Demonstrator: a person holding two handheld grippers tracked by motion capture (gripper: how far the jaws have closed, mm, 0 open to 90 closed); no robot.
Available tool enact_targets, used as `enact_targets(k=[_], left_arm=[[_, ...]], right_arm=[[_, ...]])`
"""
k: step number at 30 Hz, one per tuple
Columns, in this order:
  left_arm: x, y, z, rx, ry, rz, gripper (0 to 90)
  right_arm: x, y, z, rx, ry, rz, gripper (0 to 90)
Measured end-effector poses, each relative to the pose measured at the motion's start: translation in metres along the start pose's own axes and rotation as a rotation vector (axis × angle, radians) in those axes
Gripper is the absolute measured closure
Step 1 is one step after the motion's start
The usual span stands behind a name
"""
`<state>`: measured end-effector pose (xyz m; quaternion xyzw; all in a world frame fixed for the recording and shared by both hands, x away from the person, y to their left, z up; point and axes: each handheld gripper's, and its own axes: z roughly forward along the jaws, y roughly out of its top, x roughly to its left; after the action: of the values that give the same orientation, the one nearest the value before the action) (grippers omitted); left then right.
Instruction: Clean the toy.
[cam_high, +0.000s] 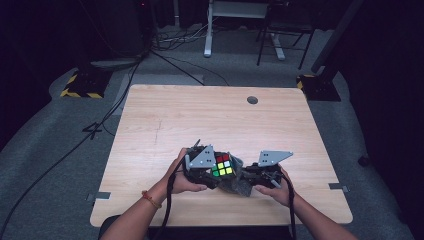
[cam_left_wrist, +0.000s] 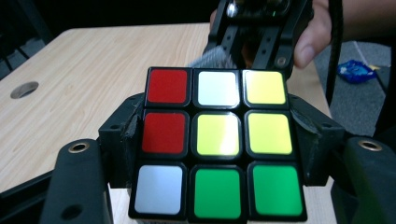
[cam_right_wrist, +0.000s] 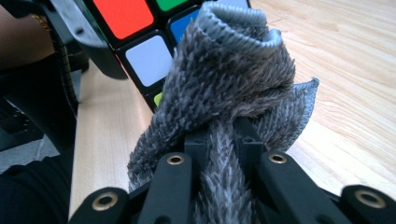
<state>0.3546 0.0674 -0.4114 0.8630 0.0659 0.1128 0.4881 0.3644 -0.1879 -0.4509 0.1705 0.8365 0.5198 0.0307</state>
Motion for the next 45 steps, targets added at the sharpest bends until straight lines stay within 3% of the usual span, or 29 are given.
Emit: enact_targets(k=[6, 10, 16, 19, 22, 24, 27, 31, 35, 38, 45], left_arm=[[-0.001, -0.002, 0.007, 0.066, 0.02, 0.019, 31.4], [-0.006, -0.003, 0.015, 0.145, 0.05, 0.06, 32.5], [-0.005, -0.002, 0.013, 0.13, 0.049, 0.059, 33.0], [-0.005, -0.001, 0.012, 0.121, 0.048, 0.059, 33.0], [-0.004, 0.001, 0.008, 0.093, 0.044, 0.047, 33.1], [-0.004, 0.002, 0.006, 0.081, 0.047, 0.049, 33.1], [-0.002, 0.001, 0.003, 0.063, 0.039, 0.04, 33.1], [-0.005, -0.002, 0.01, 0.122, 0.062, 0.068, 32.9], [-0.007, -0.002, 0.016, 0.114, 0.039, 0.053, 32.9], [-0.007, -0.002, 0.019, 0.134, 0.041, 0.055, 32.9], [-0.008, -0.003, 0.023, 0.159, 0.051, 0.068, 32.8]], right_arm=[[0.0, 0.005, -0.01, -0.046, -0.009, -0.008, 80.5], [0.003, 0.008, -0.012, -0.05, -0.024, -0.022, 80.5], [0.006, 0.01, -0.011, -0.045, -0.055, -0.05, 80.4], [0.007, 0.008, -0.006, 0.007, -0.069, -0.068, 80.3], [0.006, 0.0, 0.006, 0.099, -0.058, -0.07, 80.2], [0.006, -0.002, 0.011, 0.114, -0.035, -0.067, 80.1], [0.009, 0.002, 0.009, 0.096, -0.057, -0.094, 80.2], [0.007, 0.008, -0.004, 0.004, -0.058, -0.066, 80.3], [0.007, 0.015, -0.016, -0.04, -0.074, -0.07, 80.3], [0.007, 0.013, -0.018, -0.034, -0.074, -0.068, 80.3], [0.018, 0.02, -0.018, -0.016, -0.121, -0.139, 80.4]])
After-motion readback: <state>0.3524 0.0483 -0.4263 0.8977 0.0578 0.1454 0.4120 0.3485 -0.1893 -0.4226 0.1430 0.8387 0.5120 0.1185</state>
